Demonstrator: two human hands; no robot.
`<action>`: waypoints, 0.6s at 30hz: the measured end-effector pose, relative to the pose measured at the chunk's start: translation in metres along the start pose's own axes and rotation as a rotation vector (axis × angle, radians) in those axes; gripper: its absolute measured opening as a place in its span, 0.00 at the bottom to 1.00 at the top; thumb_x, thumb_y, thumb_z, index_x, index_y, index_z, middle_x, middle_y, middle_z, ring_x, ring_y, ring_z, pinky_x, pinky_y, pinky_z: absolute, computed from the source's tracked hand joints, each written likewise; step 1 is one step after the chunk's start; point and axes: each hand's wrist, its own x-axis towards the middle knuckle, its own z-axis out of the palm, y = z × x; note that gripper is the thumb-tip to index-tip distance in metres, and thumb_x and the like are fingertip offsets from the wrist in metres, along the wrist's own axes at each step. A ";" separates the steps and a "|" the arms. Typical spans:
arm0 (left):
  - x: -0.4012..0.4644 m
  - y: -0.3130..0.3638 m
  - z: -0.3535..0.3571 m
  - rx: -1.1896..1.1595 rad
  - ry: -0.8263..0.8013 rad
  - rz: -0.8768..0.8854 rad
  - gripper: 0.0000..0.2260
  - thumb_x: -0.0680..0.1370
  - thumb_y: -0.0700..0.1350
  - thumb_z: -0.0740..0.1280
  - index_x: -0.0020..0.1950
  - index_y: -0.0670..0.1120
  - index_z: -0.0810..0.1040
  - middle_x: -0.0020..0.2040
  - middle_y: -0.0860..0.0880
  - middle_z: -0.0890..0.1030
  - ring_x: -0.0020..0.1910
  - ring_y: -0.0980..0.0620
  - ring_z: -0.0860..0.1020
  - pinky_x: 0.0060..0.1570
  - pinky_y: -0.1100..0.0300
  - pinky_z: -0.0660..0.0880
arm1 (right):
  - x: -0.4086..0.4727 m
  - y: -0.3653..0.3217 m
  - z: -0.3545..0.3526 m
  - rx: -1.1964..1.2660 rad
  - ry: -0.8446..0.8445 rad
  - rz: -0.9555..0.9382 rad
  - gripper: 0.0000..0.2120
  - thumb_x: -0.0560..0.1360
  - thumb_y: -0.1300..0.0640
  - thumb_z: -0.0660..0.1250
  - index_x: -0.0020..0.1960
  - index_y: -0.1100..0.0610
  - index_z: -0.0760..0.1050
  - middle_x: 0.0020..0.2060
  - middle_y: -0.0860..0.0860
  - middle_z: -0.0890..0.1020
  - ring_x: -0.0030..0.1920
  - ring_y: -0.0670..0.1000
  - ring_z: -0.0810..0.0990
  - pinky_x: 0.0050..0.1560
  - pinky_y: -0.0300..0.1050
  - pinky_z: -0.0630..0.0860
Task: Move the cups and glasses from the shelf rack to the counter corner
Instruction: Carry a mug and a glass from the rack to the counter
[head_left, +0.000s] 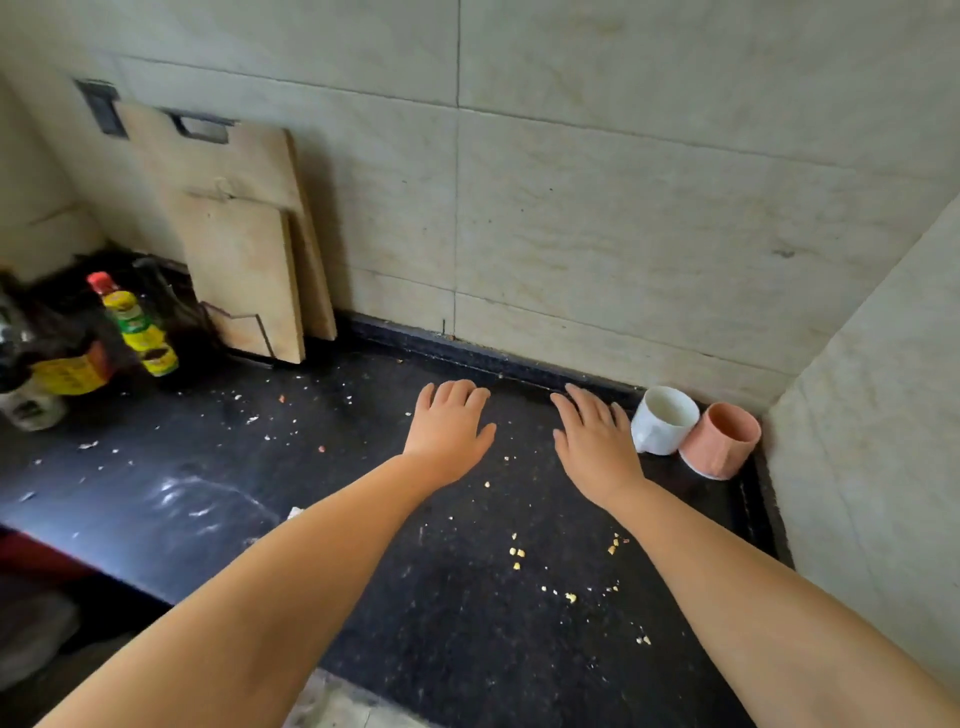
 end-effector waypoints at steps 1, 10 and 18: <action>-0.011 -0.006 -0.002 0.003 0.008 -0.042 0.22 0.80 0.54 0.57 0.73 0.49 0.64 0.72 0.49 0.67 0.73 0.47 0.63 0.76 0.47 0.53 | 0.000 -0.008 -0.001 0.000 -0.012 -0.034 0.24 0.82 0.51 0.52 0.76 0.54 0.56 0.77 0.53 0.59 0.76 0.54 0.57 0.75 0.57 0.55; -0.153 -0.054 -0.015 0.053 0.029 -0.475 0.22 0.80 0.53 0.58 0.72 0.48 0.64 0.71 0.49 0.67 0.72 0.47 0.62 0.75 0.46 0.53 | -0.021 -0.120 0.000 0.076 -0.067 -0.452 0.22 0.82 0.52 0.51 0.75 0.53 0.58 0.77 0.52 0.57 0.76 0.53 0.57 0.75 0.56 0.54; -0.326 -0.102 -0.044 0.095 0.128 -0.880 0.21 0.79 0.52 0.59 0.70 0.48 0.66 0.70 0.48 0.69 0.72 0.47 0.63 0.74 0.46 0.53 | -0.078 -0.274 0.001 0.046 -0.105 -0.872 0.22 0.82 0.52 0.51 0.75 0.54 0.57 0.77 0.53 0.56 0.76 0.52 0.57 0.75 0.55 0.55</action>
